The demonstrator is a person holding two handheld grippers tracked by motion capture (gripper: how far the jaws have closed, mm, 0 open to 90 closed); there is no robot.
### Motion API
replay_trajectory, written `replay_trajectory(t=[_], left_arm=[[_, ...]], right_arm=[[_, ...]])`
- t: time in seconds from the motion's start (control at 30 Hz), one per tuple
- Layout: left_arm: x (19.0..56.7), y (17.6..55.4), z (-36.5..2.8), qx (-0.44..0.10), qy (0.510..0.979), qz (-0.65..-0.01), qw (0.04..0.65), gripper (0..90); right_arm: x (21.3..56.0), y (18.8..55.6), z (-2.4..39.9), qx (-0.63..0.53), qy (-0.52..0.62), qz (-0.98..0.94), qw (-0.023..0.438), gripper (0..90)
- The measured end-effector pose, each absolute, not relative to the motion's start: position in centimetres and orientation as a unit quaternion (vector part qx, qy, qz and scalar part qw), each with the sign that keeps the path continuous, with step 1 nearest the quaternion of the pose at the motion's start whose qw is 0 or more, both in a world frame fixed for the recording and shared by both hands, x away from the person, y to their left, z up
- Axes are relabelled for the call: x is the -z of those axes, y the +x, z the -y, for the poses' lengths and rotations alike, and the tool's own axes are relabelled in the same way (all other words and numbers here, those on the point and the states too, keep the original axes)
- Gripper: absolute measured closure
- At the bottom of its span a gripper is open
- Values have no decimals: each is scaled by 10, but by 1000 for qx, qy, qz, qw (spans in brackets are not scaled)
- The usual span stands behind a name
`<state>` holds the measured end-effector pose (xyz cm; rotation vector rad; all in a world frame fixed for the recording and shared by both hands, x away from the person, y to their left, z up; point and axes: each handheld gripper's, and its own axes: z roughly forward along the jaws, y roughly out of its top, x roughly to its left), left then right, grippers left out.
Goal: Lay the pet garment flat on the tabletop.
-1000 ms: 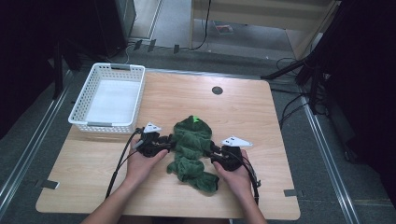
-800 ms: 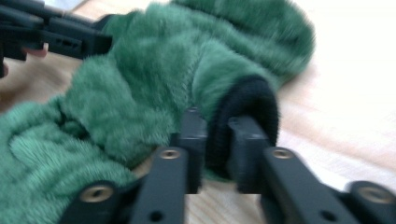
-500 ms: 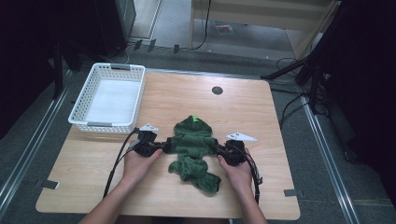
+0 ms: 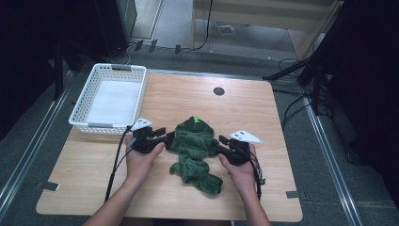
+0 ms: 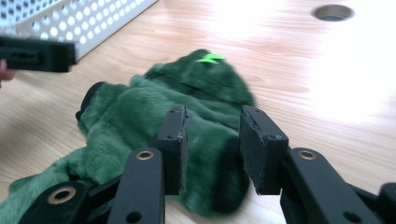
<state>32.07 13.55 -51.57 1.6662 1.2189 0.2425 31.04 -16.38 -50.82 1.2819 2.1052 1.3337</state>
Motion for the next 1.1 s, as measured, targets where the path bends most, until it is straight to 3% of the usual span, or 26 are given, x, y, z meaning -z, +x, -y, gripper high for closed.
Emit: replay_trajectory(t=[0.2,0.5,0.57,0.7,0.9,1.1], left_arm=[[540,333,-116,-68,738,-509,439,670],[546,349,-112,-90,727,-533,424,693],[544,352,-112,-96,728,-531,422,666],[530,341,-119,-135,718,-526,435,489],[506,313,-127,-135,715,-499,470,477],[495,275,-93,-100,758,-434,476,464]], right_arm=[[532,325,140,-424,459,-767,144,682],[545,347,138,-388,467,-778,161,740],[545,352,137,-388,468,-777,164,724],[532,342,138,-421,448,-769,175,584],[515,300,156,-453,439,-755,178,532],[518,256,176,-458,446,-754,152,469]])
